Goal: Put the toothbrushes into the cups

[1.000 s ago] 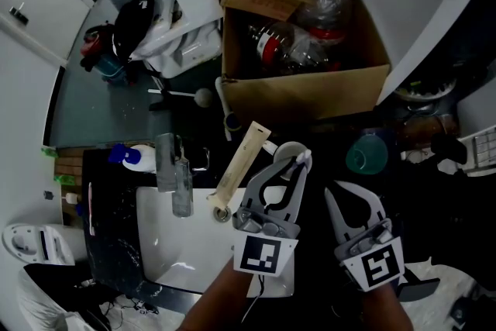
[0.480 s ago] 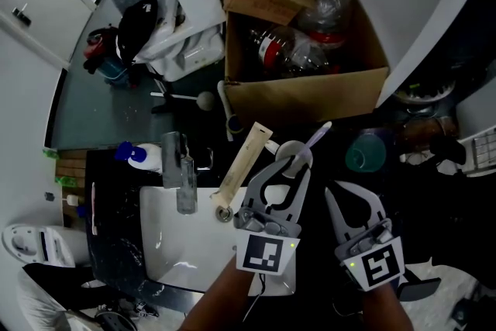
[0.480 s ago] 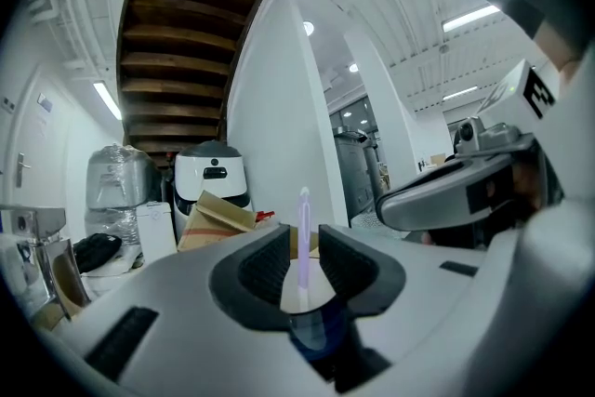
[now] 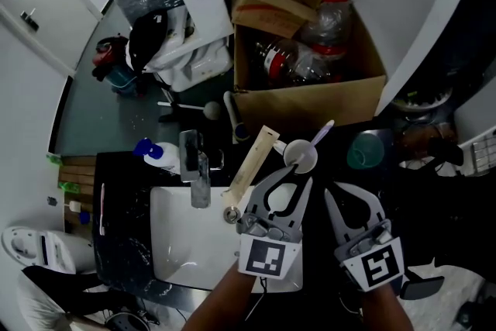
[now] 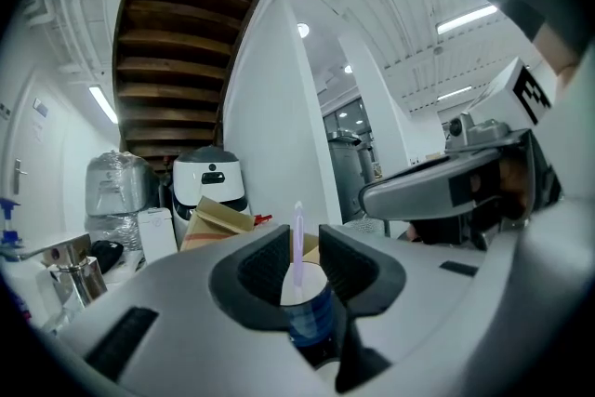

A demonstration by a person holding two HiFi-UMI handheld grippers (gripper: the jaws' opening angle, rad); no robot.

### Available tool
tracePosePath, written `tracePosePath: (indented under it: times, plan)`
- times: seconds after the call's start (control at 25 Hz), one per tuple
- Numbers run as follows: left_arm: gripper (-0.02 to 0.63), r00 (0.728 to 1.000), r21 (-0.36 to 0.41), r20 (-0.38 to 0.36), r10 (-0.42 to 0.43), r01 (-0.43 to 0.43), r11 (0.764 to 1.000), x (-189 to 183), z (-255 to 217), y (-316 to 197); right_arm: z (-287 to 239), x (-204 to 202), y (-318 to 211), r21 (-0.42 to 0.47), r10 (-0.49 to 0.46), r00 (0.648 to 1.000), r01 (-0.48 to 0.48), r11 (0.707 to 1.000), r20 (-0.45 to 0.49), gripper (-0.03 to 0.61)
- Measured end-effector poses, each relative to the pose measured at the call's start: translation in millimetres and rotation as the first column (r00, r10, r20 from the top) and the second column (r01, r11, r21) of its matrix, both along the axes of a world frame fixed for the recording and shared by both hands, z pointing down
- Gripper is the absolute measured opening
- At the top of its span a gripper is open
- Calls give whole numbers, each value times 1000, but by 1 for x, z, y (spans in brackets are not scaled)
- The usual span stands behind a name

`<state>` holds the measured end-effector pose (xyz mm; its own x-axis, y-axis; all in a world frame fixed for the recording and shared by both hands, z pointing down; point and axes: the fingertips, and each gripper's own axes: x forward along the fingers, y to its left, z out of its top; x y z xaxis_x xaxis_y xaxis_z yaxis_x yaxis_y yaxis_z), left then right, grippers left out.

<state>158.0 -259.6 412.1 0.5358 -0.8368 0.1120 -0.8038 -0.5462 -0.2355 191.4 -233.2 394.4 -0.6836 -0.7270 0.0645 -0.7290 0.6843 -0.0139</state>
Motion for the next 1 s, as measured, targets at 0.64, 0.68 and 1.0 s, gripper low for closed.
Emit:
tracePosePath:
  times: [0.64, 0.68, 1.0]
  plan:
    - [9, 998, 87, -55, 41, -36, 996, -34, -57, 73, -51, -39, 56, 115, -1, 1000, 3, 993, -15, 35]
    - [8, 997, 95, -63, 42, -36, 995, -37, -61, 76, -54, -42, 60, 123, -4, 1000, 6, 992, -15, 35]
    - [8, 997, 141, -58, 60, -51, 989, -58, -84, 111, -71, -66, 97, 169, -9, 1000, 13, 986, -23, 35]
